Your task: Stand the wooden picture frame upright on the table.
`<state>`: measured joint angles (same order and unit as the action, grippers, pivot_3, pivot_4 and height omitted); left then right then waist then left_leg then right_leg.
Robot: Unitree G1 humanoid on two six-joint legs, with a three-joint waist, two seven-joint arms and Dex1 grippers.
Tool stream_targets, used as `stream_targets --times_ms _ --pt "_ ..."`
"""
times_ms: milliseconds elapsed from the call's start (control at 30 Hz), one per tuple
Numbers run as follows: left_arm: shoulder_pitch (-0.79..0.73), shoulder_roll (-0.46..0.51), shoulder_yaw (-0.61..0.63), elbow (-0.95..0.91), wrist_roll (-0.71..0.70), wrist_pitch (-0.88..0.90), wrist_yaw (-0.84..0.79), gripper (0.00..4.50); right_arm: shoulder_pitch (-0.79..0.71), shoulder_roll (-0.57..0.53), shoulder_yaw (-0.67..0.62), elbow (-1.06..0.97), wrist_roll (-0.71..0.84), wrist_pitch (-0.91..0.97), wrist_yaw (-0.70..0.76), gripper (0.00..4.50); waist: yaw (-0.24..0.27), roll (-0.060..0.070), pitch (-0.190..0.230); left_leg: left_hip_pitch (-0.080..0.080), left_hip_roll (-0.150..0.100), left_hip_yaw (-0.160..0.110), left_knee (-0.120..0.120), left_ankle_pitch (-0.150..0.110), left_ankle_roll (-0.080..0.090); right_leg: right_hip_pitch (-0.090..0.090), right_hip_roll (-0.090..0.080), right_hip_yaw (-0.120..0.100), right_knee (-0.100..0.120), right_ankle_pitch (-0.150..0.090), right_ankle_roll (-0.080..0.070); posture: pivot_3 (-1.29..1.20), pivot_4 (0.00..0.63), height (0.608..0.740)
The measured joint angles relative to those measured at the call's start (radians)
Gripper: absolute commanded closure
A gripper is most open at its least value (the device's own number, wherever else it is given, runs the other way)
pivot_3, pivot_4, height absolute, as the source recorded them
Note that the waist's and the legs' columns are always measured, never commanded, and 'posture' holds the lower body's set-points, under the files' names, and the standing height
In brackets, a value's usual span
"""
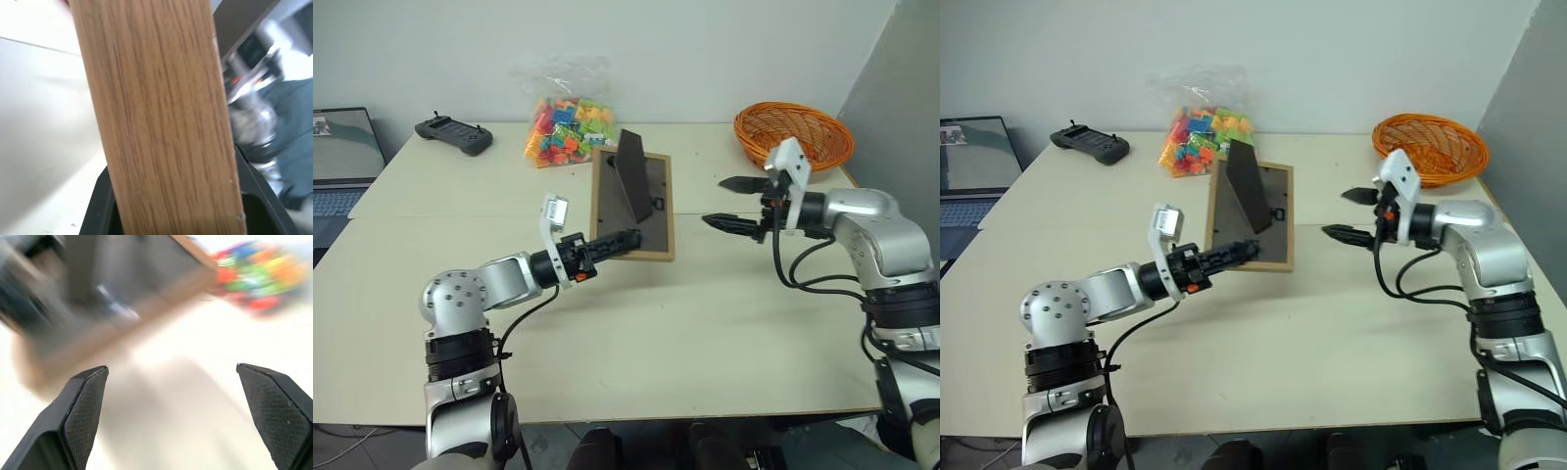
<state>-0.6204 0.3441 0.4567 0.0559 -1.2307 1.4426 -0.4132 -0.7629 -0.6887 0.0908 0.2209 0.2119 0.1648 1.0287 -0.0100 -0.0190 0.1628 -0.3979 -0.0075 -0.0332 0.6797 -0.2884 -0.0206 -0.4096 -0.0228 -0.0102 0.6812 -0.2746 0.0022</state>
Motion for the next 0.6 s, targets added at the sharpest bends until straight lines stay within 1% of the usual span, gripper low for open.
stream_targets --times_ms 33,67,100,133,200,267,300,333,400,500,600 --pt "-0.007 -0.003 0.021 0.028 -0.047 0.023 0.039 3.15 0.01 -0.009 0.026 0.055 -0.075 -0.152 -0.029 0.05 -0.001 0.0 0.0 0.0 0.0 0.001 0.0 0.001 -0.001 0.0 0.0 0.0 0.0 0.0 0.0 0.0 0.15 0.74" --pt "-0.007 -0.006 0.033 0.058 -0.115 0.043 0.094 3.15 0.011 -0.009 0.061 0.142 -0.171 -0.354 -0.088 0.05 -0.005 0.0 0.0 0.001 0.001 0.003 0.0 0.002 -0.004 0.0 0.0 0.001 0.001 0.0 0.0 0.0 0.15 0.74" --pt "-0.005 -0.01 0.031 0.085 -0.188 0.056 0.151 3.15 0.006 -0.007 0.088 0.222 -0.266 -0.532 -0.174 0.05 -0.008 0.0 0.0 0.001 0.001 0.004 0.0 0.002 -0.004 0.0 0.0 0.002 0.001 0.0 0.0 0.0 0.15 0.74" --pt "0.006 -0.01 0.014 0.11 -0.29 0.054 0.221 3.15 -0.007 0.001 0.113 0.311 -0.374 -0.71 -0.28 0.05 -0.012 -0.001 0.0 0.001 0.002 0.005 0.0 0.003 -0.005 -0.001 0.0 0.002 0.001 0.0 0.0 0.0 0.15 0.74" --pt "0.047 0.002 -0.04 0.12 -0.471 0.008 0.35 3.15 -0.045 0.013 0.155 0.42 -0.548 -0.941 -0.476 0.05 -0.02 -0.001 0.001 0.001 0.003 0.007 0.0 0.004 -0.006 -0.001 0.0 0.004 0.001 0.0 0.0 0.0 0.15 0.74" --pt "0.076 -0.004 -0.091 0.117 -0.626 -0.059 0.465 3.15 -0.104 0.03 0.19 0.497 -0.73 -1.102 -0.698 0.05 -0.024 -0.001 0.001 0.002 0.003 0.008 0.0 0.004 -0.007 -0.002 0.0 0.005 0.001 0.0 0.0 0.0 0.15 0.74" --pt "0.081 -0.019 -0.102 0.108 -0.66 -0.083 0.498 3.15 -0.134 0.043 0.205 0.52 -0.798 -1.151 -0.796 0.05 -0.023 -0.001 0.001 0.002 0.003 0.008 0.0 0.004 -0.008 -0.002 0.0 0.005 0.001 0.0 0.0 0.0 0.15 0.74" --pt "0.086 -0.033 -0.104 0.095 -0.676 -0.099 0.516 3.15 -0.156 0.054 0.214 0.531 -0.85 -1.179 -0.865 0.05 -0.023 -0.001 0.001 0.002 0.003 0.008 0.0 0.005 -0.008 -0.002 0.0 0.005 0.001 0.0 0.0 0.0 0.15 0.74" --pt "0.114 -0.07 -0.119 0.037 -0.698 -0.134 0.548 3.15 -0.213 0.09 0.25 0.547 -0.976 -1.234 -1.055 0.05 -0.02 -0.001 0.001 0.002 0.002 0.009 0.0 0.005 -0.009 -0.002 0.0 0.005 0.001 0.0 0.0 0.0 0.15 0.74" --pt "0.164 -0.081 -0.142 -0.022 -0.7 -0.149 0.57 3.15 -0.255 0.112 0.307 0.571 -1.104 -1.267 -1.232 0.05 -0.017 -0.001 0.001 0.002 0.002 0.008 0.0 0.005 -0.009 -0.001 0.0 0.005 0.0 0.0 0.0 0.0 0.15 0.74" --pt "0.202 -0.077 -0.142 -0.048 -0.701 -0.168 0.577 3.15 -0.266 0.12 0.36 0.598 -1.189 -1.272 -1.345 0.05 -0.011 -0.001 0.001 0.002 0.001 0.008 0.0 0.005 -0.01 -0.001 0.0 0.005 0.001 0.0 0.0 0.0 0.15 0.74"
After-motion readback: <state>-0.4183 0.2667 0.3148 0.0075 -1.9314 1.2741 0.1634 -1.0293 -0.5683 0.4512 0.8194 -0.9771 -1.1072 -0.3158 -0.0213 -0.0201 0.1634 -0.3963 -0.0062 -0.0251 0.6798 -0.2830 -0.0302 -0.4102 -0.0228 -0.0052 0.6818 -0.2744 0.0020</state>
